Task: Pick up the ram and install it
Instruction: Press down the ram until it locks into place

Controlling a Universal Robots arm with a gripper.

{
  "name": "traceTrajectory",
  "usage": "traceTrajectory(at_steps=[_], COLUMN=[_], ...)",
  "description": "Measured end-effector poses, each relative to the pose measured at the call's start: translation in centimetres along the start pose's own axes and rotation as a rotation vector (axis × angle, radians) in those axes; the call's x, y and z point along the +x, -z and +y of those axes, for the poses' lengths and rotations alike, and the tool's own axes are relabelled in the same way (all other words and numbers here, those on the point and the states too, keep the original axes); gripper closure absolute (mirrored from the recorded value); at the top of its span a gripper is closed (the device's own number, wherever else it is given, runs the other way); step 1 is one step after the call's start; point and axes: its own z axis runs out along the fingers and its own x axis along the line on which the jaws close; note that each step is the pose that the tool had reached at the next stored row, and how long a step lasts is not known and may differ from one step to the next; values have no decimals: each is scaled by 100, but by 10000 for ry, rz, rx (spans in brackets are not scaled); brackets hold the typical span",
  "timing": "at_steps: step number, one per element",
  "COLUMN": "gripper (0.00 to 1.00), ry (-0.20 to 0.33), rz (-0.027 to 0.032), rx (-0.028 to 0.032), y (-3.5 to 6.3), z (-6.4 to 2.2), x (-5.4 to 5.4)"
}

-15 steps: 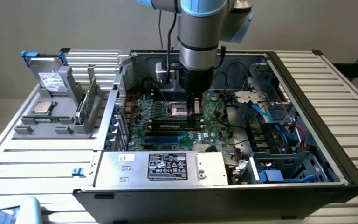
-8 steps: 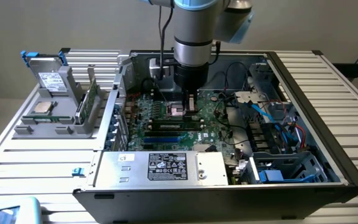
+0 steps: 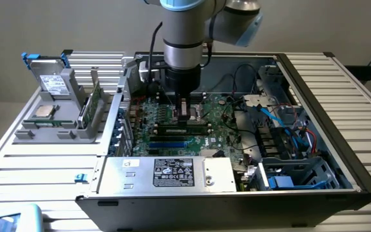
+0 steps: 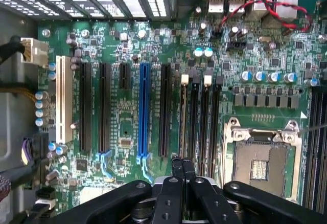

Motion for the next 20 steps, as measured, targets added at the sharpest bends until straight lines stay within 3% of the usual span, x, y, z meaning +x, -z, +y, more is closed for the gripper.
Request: traceTrajectory(at_steps=[4, 20], gripper=[89, 89], ry=[-7, -16], rz=[1, 25], rx=[87, 235], y=[-50, -109], z=[60, 92], x=[-5, -10])
